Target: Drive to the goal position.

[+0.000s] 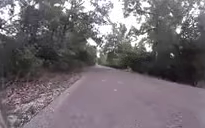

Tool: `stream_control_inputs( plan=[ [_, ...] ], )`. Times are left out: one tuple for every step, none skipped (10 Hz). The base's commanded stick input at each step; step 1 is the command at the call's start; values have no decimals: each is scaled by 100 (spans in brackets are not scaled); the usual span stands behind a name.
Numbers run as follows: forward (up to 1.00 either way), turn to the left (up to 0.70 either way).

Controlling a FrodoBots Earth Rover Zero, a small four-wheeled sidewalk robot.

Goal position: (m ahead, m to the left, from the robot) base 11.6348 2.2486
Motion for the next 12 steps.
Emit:
stream_control_inputs(
  plan=[
    [70,0],
    [70,0],
    [70,0],
    [70,0],
    [70,0],
    [70,0],
    [70,0],
    [70,0],
    [70,0],
    [70,0],
    [70,0],
    [70,0]
  ],
)
